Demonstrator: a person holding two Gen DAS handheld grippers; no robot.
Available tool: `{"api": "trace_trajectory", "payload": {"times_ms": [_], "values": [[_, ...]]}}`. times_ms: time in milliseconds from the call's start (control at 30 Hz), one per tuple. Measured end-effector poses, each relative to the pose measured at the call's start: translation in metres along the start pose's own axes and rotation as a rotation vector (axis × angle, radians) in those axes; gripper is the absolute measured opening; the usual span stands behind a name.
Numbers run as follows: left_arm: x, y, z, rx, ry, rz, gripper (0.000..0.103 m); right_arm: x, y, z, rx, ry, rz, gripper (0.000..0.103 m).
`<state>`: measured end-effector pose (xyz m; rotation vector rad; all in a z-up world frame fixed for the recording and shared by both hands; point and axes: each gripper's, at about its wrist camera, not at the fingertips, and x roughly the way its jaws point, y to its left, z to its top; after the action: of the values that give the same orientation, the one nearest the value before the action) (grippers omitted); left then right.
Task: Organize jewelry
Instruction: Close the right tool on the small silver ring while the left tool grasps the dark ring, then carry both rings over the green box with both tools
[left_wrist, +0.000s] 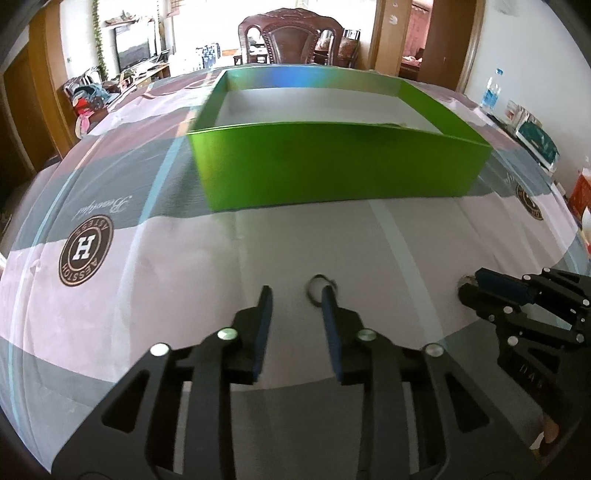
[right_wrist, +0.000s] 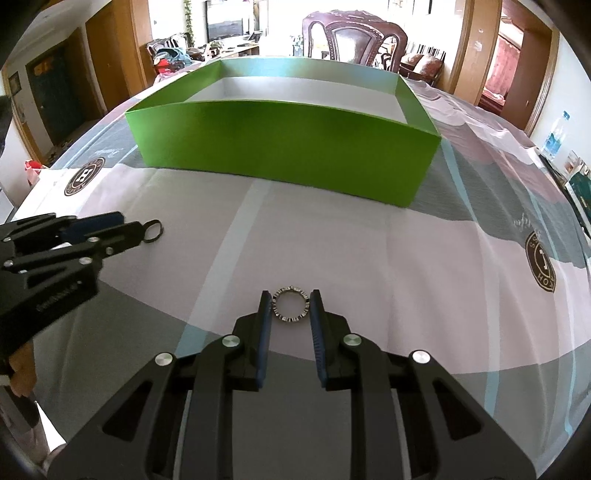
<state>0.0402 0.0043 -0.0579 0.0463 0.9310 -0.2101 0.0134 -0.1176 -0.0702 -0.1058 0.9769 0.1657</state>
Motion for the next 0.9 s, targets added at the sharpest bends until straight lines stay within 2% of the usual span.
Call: {"api": "trace_trajectory", "payload": {"times_ms": [133,433,667,900], "values": [[-0.001,0.006,0.000,-0.009,-0.006,-0.003,0.045,0.000,0.000,0.000,0.000,-0.001,0.001,0.021],[0.005,-0.016,0.004,0.052,-0.001,-0.013,0.045,0.000,0.001,0.000,0.000,-0.002,0.001,0.021],[0.014,-0.020,0.005,0.070,0.008,-0.007,0.019,-0.001,0.001,0.000,0.001,-0.004,0.003,0.021],[0.009,-0.019,0.007,0.064,-0.001,0.000,0.019,-0.004,0.000,0.002,0.007,-0.012,-0.001,0.021]]}}
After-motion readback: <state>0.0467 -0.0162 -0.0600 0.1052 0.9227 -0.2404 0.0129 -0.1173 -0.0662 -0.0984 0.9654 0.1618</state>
